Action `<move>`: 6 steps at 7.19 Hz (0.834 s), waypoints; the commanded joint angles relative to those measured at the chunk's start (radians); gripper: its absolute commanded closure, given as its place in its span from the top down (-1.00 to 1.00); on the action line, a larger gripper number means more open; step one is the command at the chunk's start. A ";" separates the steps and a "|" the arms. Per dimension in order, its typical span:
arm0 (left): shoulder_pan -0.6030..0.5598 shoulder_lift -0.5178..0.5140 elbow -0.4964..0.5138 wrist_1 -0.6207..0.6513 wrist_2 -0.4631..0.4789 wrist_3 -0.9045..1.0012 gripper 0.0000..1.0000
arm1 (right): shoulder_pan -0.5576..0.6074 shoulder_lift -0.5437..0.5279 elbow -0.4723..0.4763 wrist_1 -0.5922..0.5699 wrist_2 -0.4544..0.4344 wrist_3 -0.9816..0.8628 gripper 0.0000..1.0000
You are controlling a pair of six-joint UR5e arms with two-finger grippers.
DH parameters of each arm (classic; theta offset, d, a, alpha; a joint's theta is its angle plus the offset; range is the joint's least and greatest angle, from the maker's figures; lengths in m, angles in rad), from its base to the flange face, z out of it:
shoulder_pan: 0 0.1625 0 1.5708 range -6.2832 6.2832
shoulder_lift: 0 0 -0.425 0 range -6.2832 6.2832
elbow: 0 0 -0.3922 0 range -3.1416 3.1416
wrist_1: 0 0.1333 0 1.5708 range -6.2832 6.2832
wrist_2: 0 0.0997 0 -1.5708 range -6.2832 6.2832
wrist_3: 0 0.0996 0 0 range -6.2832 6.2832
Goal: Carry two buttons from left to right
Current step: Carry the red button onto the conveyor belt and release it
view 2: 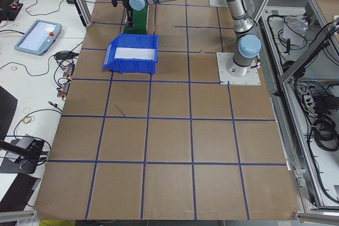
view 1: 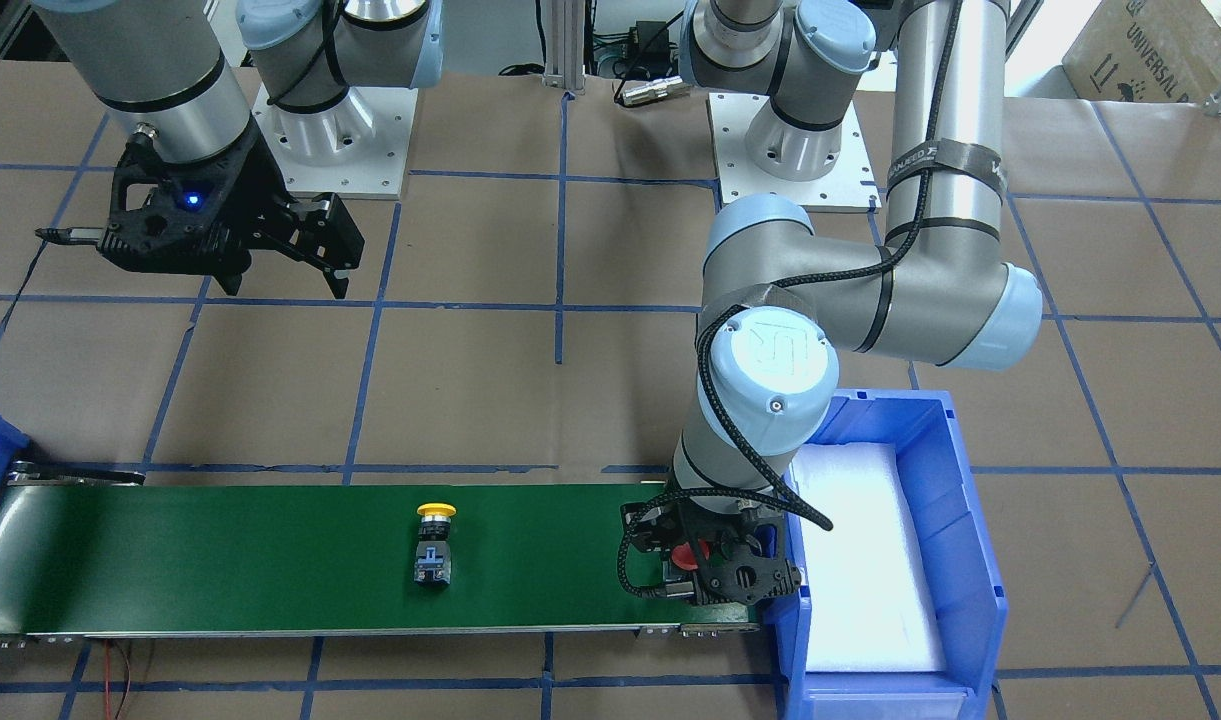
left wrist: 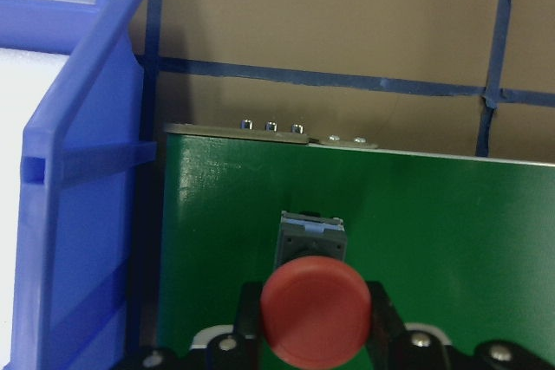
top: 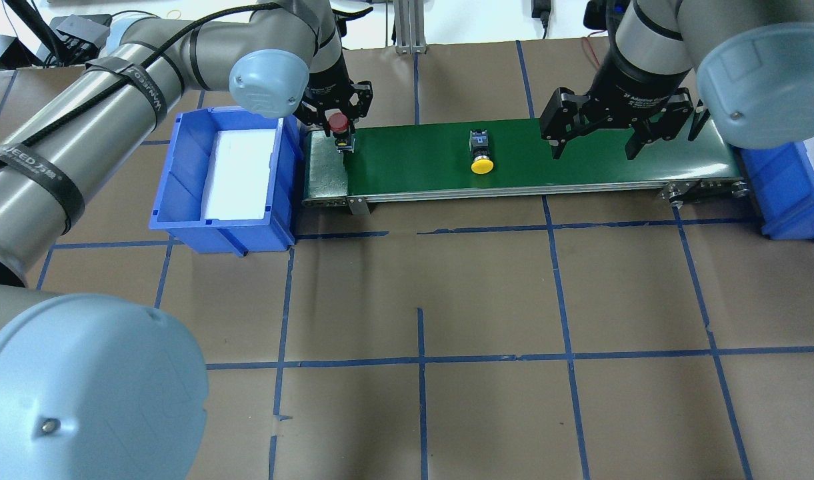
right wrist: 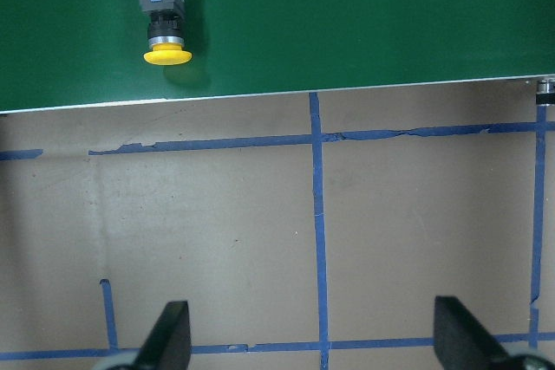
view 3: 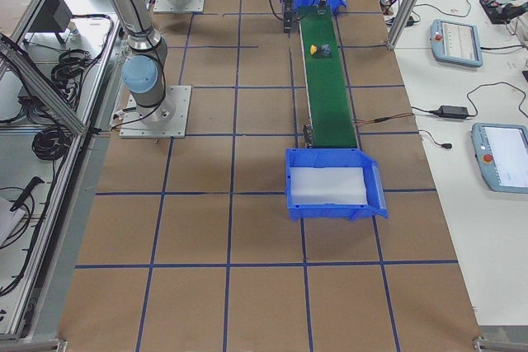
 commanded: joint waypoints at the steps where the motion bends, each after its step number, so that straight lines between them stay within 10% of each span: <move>1: 0.000 -0.004 0.000 0.003 0.000 -0.008 0.94 | -0.001 0.000 0.000 0.000 -0.003 0.000 1.00; 6: 0.004 0.062 -0.004 0.000 0.012 0.009 1.00 | -0.001 0.000 0.000 0.000 0.000 0.000 1.00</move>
